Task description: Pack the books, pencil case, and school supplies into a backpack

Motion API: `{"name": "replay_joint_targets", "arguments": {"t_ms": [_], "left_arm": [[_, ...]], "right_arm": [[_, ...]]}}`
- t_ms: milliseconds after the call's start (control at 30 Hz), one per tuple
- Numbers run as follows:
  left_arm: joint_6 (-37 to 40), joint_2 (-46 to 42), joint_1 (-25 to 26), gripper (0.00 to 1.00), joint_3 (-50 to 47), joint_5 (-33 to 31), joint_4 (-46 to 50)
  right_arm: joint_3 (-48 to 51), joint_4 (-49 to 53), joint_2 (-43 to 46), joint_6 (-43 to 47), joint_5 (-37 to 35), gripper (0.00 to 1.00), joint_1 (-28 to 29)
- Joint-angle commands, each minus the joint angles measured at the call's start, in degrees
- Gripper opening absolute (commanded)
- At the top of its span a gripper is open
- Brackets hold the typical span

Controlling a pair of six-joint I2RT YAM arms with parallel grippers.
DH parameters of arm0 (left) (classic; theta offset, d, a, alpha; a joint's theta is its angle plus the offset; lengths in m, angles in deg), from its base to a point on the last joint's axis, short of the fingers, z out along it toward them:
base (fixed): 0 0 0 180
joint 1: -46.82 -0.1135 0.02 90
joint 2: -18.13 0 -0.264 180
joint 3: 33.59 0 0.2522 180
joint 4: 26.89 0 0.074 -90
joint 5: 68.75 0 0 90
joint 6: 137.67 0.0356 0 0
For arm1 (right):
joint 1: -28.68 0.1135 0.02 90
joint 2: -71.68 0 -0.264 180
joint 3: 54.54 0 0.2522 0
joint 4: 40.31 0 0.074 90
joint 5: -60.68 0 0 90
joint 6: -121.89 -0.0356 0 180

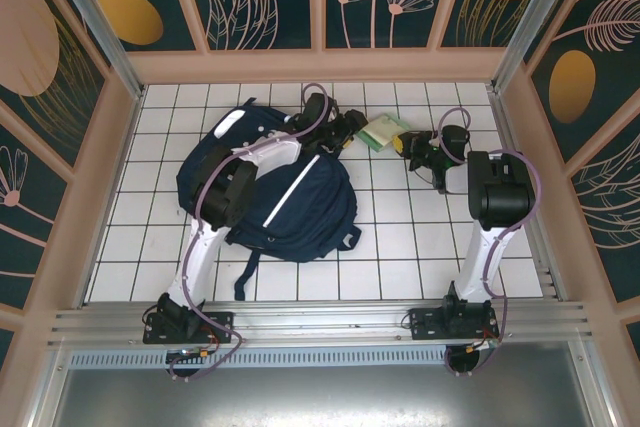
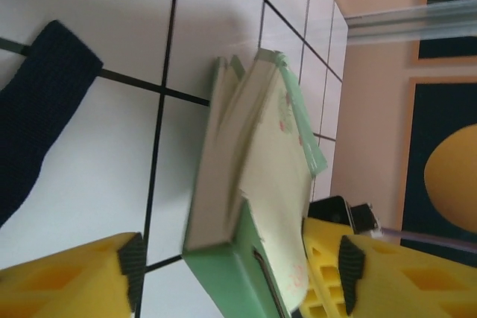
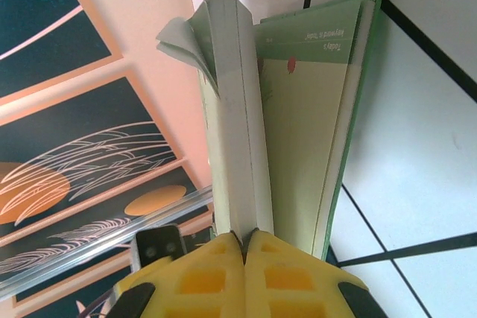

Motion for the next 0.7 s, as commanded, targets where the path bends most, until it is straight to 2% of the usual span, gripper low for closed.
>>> {"name": "replay_joint_targets", "arguments": {"t_ms": [0,267,400,500,567,667], "left_arm": [[-3.1,2.4,0.3,0.62,-0.6,0.8,-5.2],[-4.9,4.5,0.5,0.38,-0.3,0.4,-10.3],[-5.1,4.4,0.4,0.23,0.9,0.8,-11.1],[-4.8,3.0,0.5,0.19,0.2,0.9,-11.6],[-3.8,1.8,0.4,0.14,-0.1,0.9,-11.5],[-2.1,0.5,0.5,0.05,0.5,2.1,-10.2]], "right_arm": [[1.0,-6.8,1.0,-3.2,0.8,0.0,0.4],[1.6,-8.1,0.7,-4.1,0.9,0.0,1.6],[1.9,-7.5,0.6,-3.7,0.7,0.0,2.0],[2.1,-5.8,0.7,-2.8,0.4,0.0,2.1],[1.9,-3.0,1.4,-1.0,-0.1,0.09,2.0],[0.5,6.4,4.3,5.3,-2.3,0.41,2.0]]}}
